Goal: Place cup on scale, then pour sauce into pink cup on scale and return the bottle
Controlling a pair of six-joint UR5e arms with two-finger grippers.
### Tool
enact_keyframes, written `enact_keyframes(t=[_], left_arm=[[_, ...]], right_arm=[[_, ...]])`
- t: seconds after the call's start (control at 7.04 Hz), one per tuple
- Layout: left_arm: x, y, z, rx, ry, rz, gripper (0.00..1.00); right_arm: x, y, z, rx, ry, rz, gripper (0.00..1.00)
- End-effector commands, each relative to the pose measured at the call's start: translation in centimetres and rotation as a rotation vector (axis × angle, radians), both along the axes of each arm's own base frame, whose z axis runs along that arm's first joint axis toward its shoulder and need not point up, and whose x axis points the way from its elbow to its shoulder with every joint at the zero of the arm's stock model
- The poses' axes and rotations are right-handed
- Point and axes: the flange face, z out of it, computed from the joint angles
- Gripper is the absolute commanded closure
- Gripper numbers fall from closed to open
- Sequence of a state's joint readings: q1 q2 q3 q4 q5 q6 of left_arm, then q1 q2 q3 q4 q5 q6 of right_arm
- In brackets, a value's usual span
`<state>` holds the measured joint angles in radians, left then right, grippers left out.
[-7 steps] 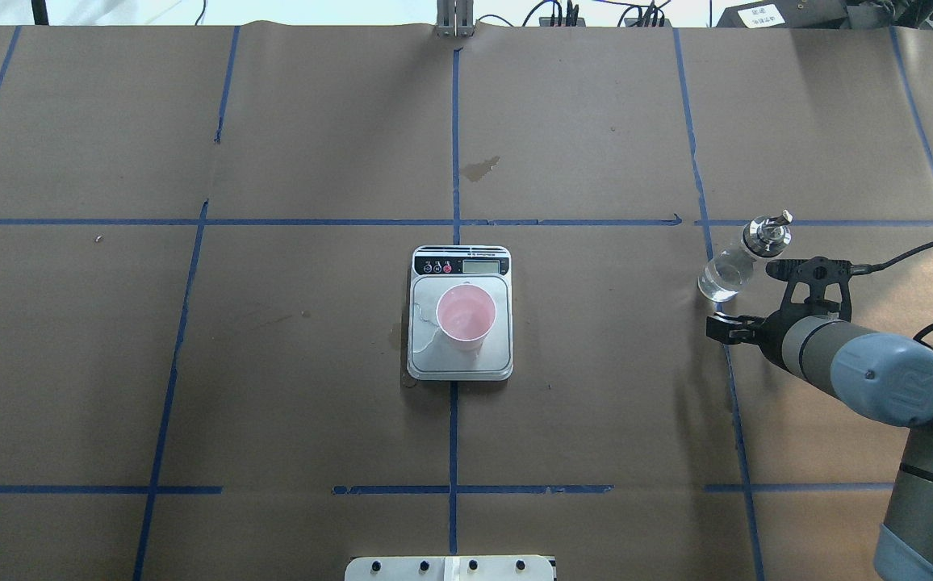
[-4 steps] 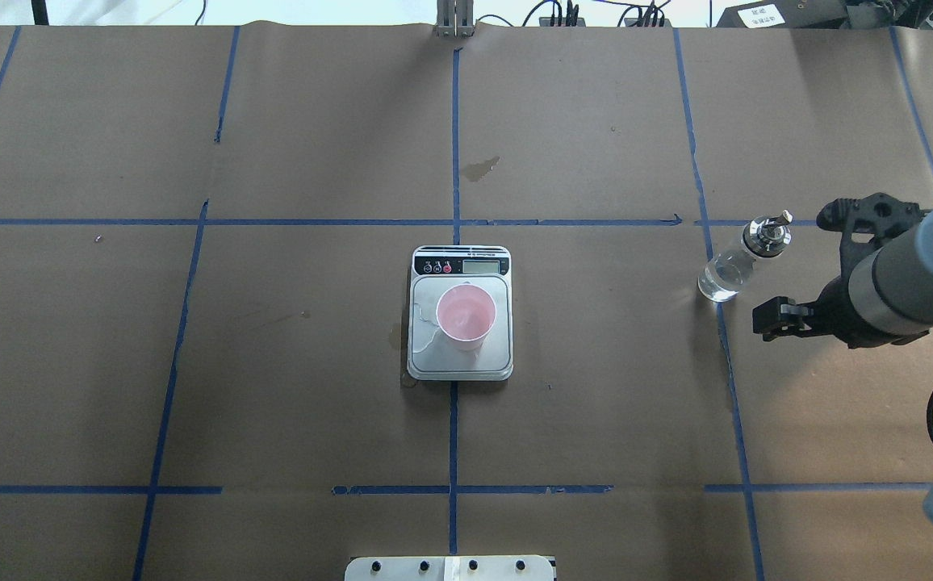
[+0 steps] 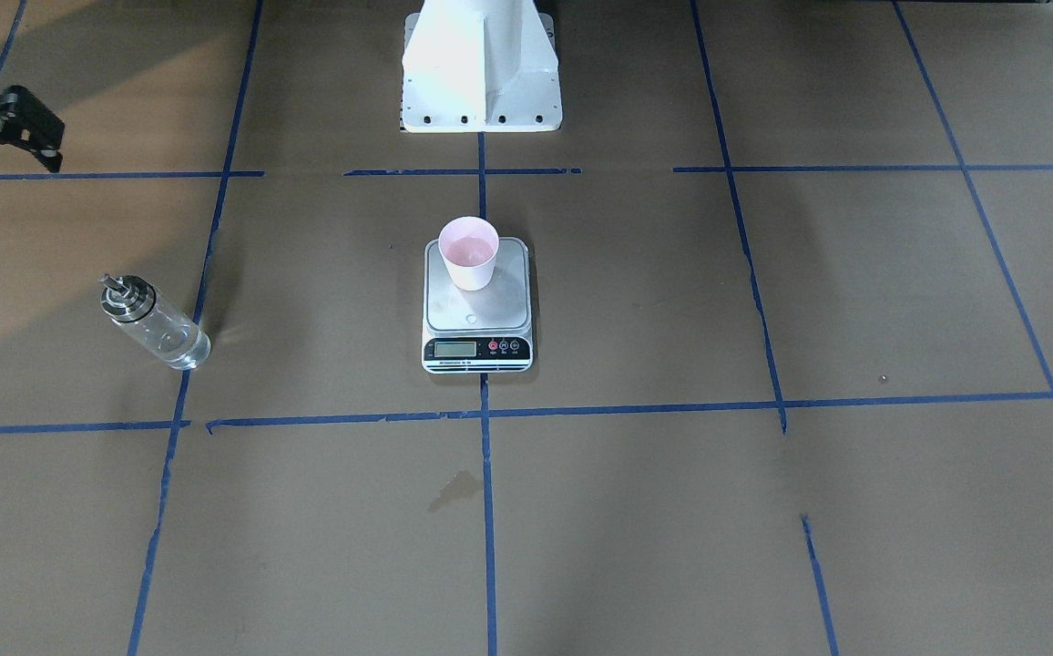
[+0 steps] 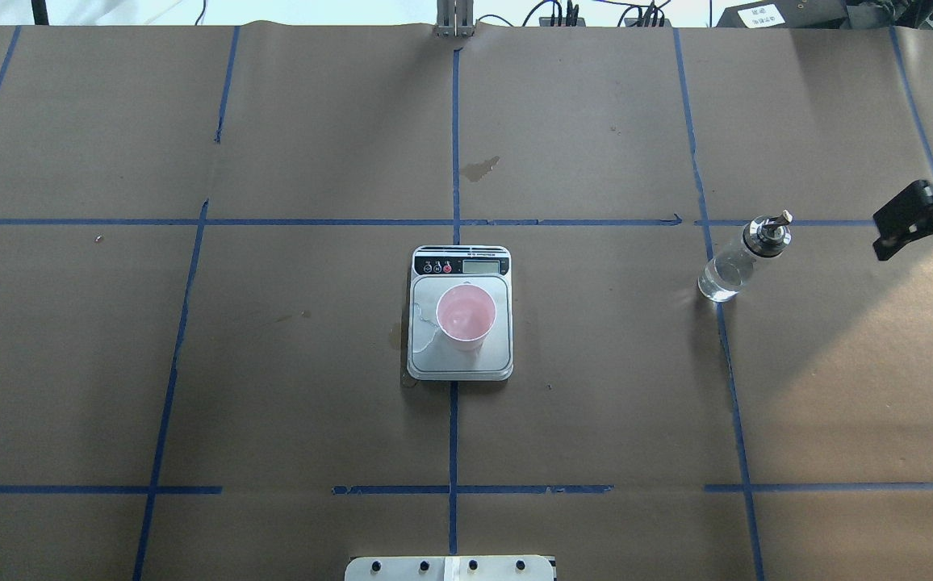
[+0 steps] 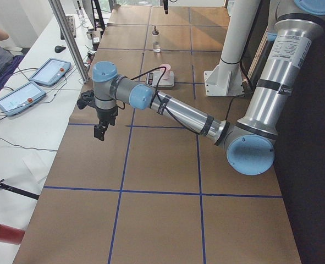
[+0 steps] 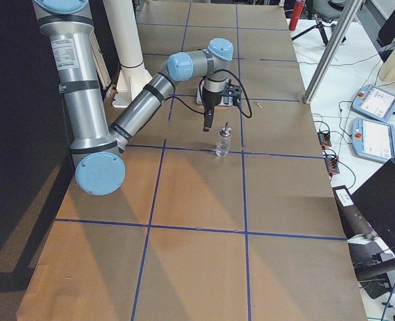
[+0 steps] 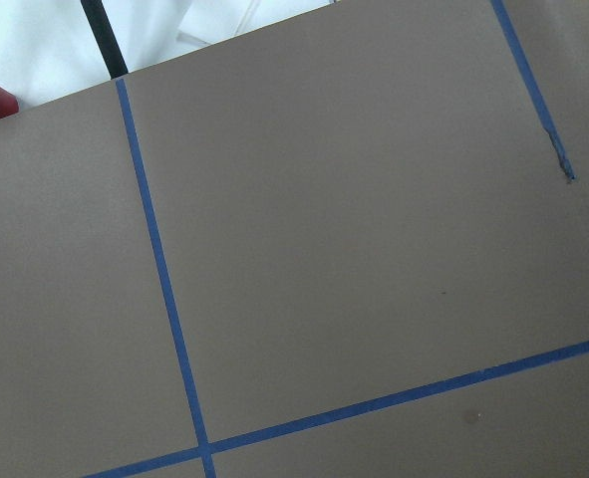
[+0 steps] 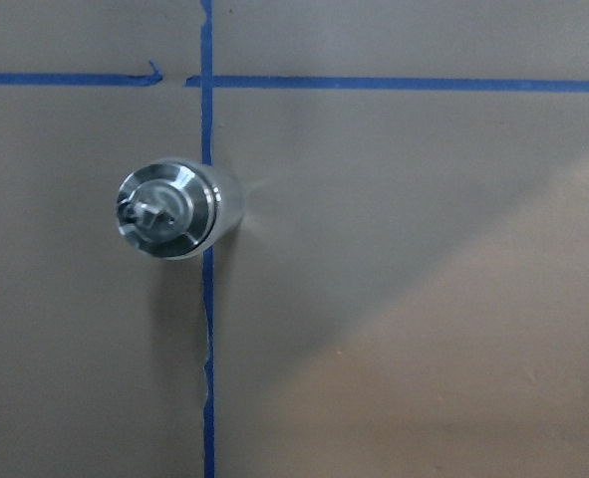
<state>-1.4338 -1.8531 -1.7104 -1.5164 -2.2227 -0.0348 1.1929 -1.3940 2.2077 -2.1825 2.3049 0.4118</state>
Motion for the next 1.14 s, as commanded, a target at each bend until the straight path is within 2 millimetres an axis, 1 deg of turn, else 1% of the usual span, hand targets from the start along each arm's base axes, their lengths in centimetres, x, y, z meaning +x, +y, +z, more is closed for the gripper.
enact_keyframes(t=[0.0,0.14,0.28,0.43,0.57,0.71,0.85,0.99], left_arm=[[-2.9,1.0,3.3,0.045,-0.04,0.085,0.0],[-5.6,2.4,6.3,0.047,-0.051,0.111,0.0],[-6.9,3.9,9.0,0.033,-0.056,0.127,0.0],[-7.3,6.1,12.3,-0.016,-0.054,0.124,0.0],[-7.4,7.5,14.7,-0.062,-0.056,0.114,0.0],[-7.7,7.4,16.1,-0.059,-0.055,0.107,0.0],[-7.6,6.8,17.3,-0.024,-0.052,0.107,0.0],[-7.6,6.5,17.3,0.039,-0.057,0.113,0.0]], right_arm=[[8.3,-4.8,7.0,0.07,-0.059,-0.059,0.0],[10.8,-5.3,10.7,0.081,-0.069,-0.083,0.0],[13.1,-5.3,15.4,0.099,-0.081,-0.066,0.0],[14.2,-4.7,19.2,0.132,-0.085,-0.051,0.0],[14.2,-4.7,19.9,0.173,-0.075,-0.057,0.0],[12.9,-4.9,24.3,0.09,-0.082,-0.078,0.0],[12.7,-6.6,27.1,0.102,-0.093,-0.077,0.0],[12.7,-6.5,28.7,0.143,-0.102,-0.072,0.0]])
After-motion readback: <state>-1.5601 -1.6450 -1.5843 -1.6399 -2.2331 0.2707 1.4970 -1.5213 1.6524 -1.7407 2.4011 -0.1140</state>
